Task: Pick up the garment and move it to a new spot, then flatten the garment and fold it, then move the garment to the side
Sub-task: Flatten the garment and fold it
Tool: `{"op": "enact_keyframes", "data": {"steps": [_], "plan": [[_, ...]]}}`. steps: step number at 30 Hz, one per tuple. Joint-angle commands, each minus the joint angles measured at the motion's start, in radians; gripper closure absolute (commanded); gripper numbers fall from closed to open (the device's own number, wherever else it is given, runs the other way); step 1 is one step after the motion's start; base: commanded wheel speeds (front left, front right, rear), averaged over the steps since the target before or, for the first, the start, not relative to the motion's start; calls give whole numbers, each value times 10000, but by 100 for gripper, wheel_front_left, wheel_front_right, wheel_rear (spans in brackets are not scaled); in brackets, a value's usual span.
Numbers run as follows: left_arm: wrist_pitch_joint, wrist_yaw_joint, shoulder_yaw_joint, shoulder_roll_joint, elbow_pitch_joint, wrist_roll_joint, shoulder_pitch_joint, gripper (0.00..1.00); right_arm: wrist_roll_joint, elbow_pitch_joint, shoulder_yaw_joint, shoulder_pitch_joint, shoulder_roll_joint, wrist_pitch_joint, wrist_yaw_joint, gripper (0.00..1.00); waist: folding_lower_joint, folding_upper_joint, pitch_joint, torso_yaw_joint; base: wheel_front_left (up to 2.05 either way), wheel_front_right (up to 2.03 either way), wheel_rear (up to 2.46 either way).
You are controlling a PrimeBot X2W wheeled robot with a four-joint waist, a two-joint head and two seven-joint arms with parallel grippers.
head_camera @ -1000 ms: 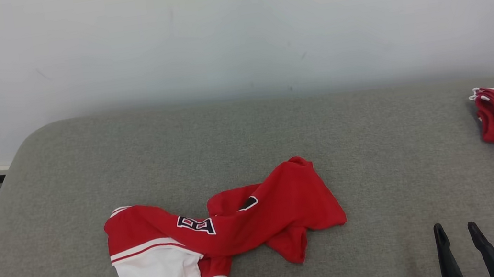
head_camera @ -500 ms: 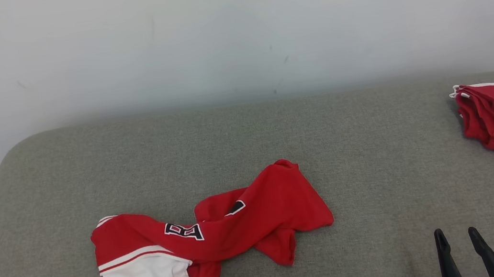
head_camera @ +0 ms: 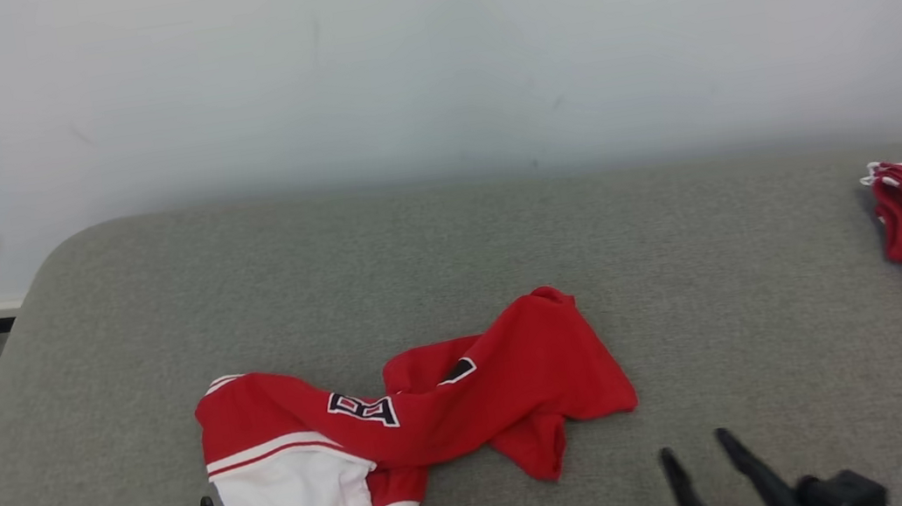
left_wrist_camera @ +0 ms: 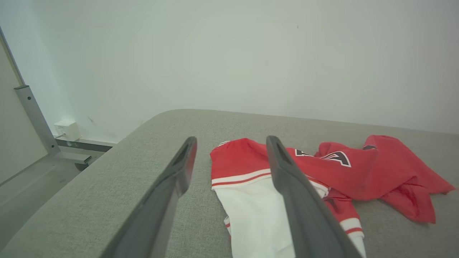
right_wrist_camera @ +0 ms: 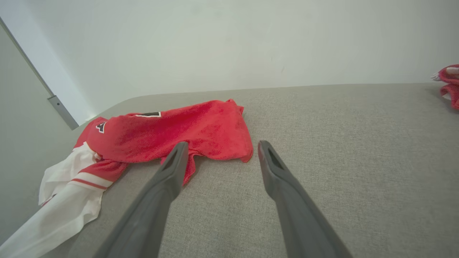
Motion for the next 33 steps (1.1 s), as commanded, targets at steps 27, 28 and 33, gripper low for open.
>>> {"op": "enact_keyframes", "data": {"steps": [27, 28, 33], "plan": [[-30, -288, -758, -456, 372, 317, -1038, 0, 1162, 7017, 3483, -4712, 377, -15, -23, 100, 0, 0, 886, 2096, 0, 0, 0], [-30, -259, -749, -463, 376, 319, -1038, 0, 1225, 6991, 3406, -4802, 337, -16, -23, 100, 0, 0, 878, 2089, 0, 0, 0], [-31, -268, -638, -468, 414, 356, -766, 0, 1426, 6255, 2912, -4331, -193, -19, -23, 100, 0, 0, 625, 1786, 0, 0, 0]]}}
